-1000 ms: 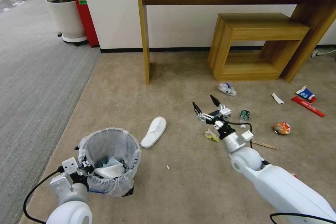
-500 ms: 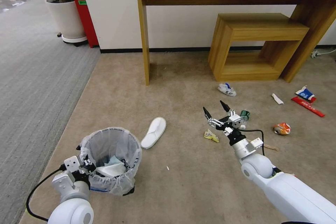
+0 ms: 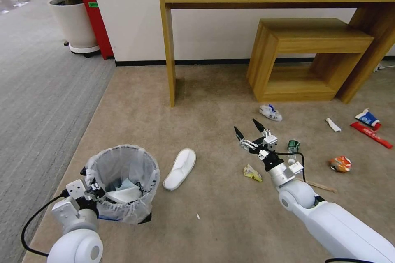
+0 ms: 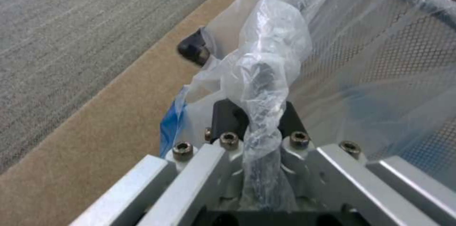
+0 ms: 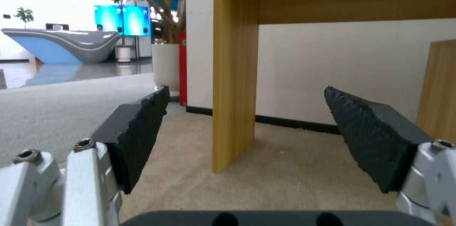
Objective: Pick up the trash bin and place the garbage on the floor into it.
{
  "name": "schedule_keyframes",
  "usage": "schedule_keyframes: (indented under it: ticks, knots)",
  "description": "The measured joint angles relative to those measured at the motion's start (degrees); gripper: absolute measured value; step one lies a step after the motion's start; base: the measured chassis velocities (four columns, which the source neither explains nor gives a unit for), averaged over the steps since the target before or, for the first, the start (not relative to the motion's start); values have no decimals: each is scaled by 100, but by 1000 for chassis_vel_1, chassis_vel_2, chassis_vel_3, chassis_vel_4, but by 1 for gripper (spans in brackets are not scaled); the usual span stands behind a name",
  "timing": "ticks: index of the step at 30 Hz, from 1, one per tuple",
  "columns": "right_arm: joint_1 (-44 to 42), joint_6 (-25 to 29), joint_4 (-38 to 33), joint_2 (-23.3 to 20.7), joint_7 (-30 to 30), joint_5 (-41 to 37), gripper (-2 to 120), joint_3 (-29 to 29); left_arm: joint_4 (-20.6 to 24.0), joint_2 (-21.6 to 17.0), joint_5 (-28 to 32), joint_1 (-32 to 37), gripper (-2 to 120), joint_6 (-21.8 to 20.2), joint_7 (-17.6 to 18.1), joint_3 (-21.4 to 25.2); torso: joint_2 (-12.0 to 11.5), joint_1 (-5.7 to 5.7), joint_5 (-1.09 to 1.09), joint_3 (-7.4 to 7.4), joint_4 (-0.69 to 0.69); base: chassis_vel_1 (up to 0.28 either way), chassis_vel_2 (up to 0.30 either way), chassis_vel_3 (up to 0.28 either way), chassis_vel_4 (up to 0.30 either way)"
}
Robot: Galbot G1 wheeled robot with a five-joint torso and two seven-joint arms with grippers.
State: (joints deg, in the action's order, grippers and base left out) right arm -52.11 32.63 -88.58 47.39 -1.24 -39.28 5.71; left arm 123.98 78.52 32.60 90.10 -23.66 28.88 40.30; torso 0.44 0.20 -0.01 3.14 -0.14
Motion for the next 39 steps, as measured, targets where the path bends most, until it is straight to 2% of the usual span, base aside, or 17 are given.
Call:
schedule_keyframes:
  ticks: [20,39]
  knots:
    - [-150,58,-63,-44,-25,17,84,-70,-15,-146,183,-122,3,-47,62,88,0,-2,0,-1,0,0,0,0,0]
    - [-180,-7,-123,-4,17,76,79,-58,317,-360,663,-5,3,-100,77,628,0,-2,1,-1,0,0,0,0,0]
